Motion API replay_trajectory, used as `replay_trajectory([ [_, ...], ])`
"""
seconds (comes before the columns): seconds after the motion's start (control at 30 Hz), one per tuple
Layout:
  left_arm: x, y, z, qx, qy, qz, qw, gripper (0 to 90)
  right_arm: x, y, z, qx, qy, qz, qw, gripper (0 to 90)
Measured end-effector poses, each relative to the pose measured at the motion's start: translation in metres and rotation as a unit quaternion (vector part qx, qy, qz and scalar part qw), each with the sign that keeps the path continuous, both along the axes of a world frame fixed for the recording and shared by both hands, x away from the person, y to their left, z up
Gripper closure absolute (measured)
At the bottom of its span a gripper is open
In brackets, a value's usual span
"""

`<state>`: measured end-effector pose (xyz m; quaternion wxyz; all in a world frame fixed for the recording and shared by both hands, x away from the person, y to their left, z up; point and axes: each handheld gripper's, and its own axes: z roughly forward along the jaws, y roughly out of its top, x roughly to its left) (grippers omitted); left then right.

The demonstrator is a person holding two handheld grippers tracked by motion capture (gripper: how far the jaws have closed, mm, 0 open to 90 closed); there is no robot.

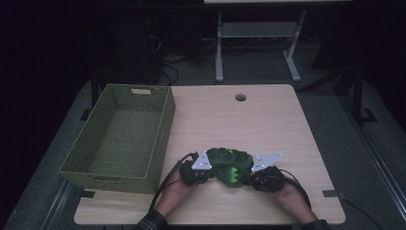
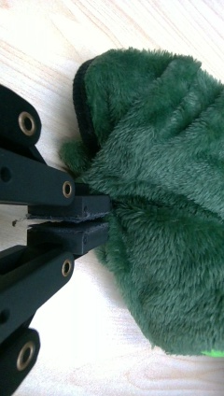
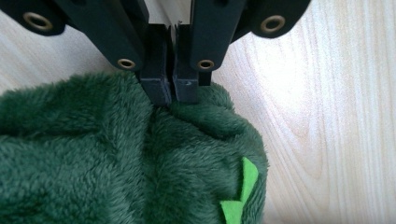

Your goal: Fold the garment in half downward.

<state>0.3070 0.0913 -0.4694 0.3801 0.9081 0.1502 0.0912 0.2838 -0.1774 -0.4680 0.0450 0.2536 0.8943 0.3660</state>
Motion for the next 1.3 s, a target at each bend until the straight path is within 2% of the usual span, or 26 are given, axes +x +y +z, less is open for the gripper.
replay_trajectory([
  [0.1,0.000,0.002,0.002,-0.010,0.004,0.000,0.9999,84.7,0.000,-0.001,0.000,0.005,0.005,-0.003,1.0000,81.7],
  [0.17,-0.001,0.004,0.006,-0.018,0.007,0.002,0.9998,81.2,-0.002,-0.003,0.003,0.016,0.003,-0.004,0.9999,75.8],
  [0.2,-0.002,0.006,0.008,-0.030,0.009,0.006,0.9995,79.3,-0.003,-0.005,0.005,0.021,0.001,-0.006,0.9998,72.1],
  [0.33,-0.004,0.011,0.015,-0.043,0.007,0.009,0.9990,74.9,-0.007,-0.012,0.013,0.040,-0.010,-0.017,0.9990,65.7],
  [0.5,-0.010,0.017,0.022,-0.051,0.009,0.014,0.9985,69.5,-0.013,-0.028,0.026,0.075,-0.022,-0.034,0.9964,61.8],
  [0.63,-0.014,0.023,0.028,-0.055,0.009,0.018,0.9983,69.0,-0.017,-0.040,0.032,0.090,-0.021,-0.041,0.9949,59.2],
  [0.73,-0.016,0.025,0.033,-0.067,0.008,0.021,0.9975,70.4,-0.021,-0.047,0.036,0.098,-0.022,-0.040,0.9942,56.8],
  [0.8,-0.016,0.026,0.038,-0.075,0.007,0.019,0.9970,74.2,-0.022,-0.049,0.038,0.103,-0.025,-0.043,0.9934,58.4],
  [0.93,-0.012,0.021,0.051,-0.082,0.005,0.013,0.9965,83.4,-0.014,-0.052,0.045,0.105,-0.026,-0.059,0.9924,75.6],
  [1.03,-0.005,0.011,0.065,-0.097,-0.001,0.010,0.9952,86.5,-0.006,-0.047,0.049,0.099,-0.027,-0.058,0.9930,86.1],
  [1.1,0.000,0.004,0.071,-0.101,-0.004,0.007,0.9948,86.6,-0.001,-0.040,0.049,0.100,-0.025,-0.050,0.9935,87.4],
  [1.17,0.006,-0.006,0.072,-0.097,-0.005,0.005,0.9953,86.6,0.004,-0.033,0.048,0.094,-0.021,-0.043,0.9944,89.2],
  [1.27,0.014,-0.016,0.064,-0.087,0.011,0.002,0.9962,87.5,0.010,-0.019,0.040,0.085,-0.007,-0.029,0.9959,89.6],
  [1.3,0.015,-0.019,0.058,-0.071,0.017,0.004,0.9973,88.3,0.010,-0.016,0.038,0.082,-0.002,-0.025,0.9963,89.6],
])
